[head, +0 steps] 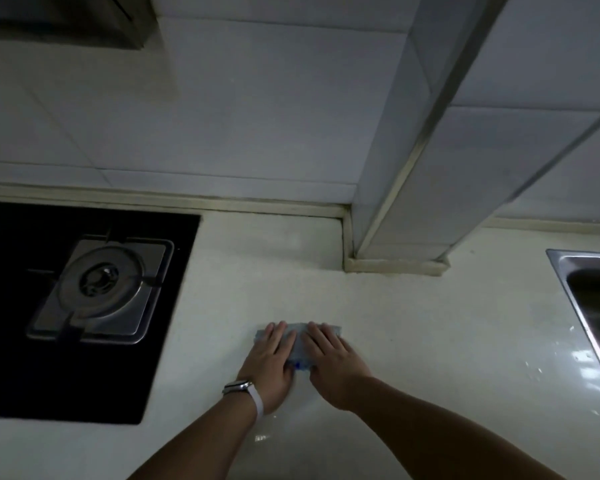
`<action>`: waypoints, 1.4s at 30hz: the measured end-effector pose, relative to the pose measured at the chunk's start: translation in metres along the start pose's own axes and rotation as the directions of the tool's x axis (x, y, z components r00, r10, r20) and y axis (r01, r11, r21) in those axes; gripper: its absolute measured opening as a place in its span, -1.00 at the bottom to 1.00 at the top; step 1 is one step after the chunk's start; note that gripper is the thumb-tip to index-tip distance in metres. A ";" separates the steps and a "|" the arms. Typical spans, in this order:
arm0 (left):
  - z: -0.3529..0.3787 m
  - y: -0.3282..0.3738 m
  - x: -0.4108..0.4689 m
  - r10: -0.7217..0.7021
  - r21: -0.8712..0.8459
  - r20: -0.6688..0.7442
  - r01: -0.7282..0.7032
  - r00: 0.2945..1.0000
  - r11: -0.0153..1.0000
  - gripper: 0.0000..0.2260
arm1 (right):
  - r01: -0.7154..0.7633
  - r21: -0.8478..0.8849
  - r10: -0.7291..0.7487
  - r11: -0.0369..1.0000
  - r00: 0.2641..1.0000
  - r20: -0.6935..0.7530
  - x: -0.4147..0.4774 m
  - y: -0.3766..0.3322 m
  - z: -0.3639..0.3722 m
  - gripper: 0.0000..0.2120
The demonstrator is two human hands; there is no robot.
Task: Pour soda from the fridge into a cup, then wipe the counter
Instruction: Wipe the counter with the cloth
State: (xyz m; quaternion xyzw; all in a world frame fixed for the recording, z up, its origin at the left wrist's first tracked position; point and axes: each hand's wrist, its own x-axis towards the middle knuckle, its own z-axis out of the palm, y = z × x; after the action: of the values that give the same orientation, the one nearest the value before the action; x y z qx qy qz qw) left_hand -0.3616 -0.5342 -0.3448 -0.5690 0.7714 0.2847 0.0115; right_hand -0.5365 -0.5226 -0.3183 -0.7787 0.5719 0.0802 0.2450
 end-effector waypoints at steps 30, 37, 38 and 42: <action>0.071 0.071 -0.115 -0.107 0.010 0.008 0.107 0.994 0.994 -0.44 | 0.180 -0.087 -0.179 0.980 0.984 0.016 -0.130 0.023 0.059 -0.40; 0.114 0.146 -0.119 -0.107 0.036 -0.008 0.107 0.994 0.994 -0.29 | 0.255 -0.148 -0.256 0.955 0.967 0.013 -0.180 0.095 0.075 -0.43; 0.119 0.158 -0.119 -0.105 0.033 -0.014 0.105 0.994 0.994 -0.33 | 0.256 -0.155 -0.256 0.954 0.966 0.019 -0.189 0.107 0.075 -0.43; 0.137 0.204 -0.112 -0.105 0.072 0.015 0.103 0.994 0.992 -0.44 | 0.210 -0.164 -0.210 0.964 0.978 0.020 -0.220 0.149 0.075 -0.41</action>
State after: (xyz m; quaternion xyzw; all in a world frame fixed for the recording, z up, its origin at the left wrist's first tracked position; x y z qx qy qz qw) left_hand -0.5447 -0.3358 -0.3346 -0.6049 0.7502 0.2614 0.0540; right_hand -0.7369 -0.3334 -0.3374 -0.8524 0.4773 0.1018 0.1876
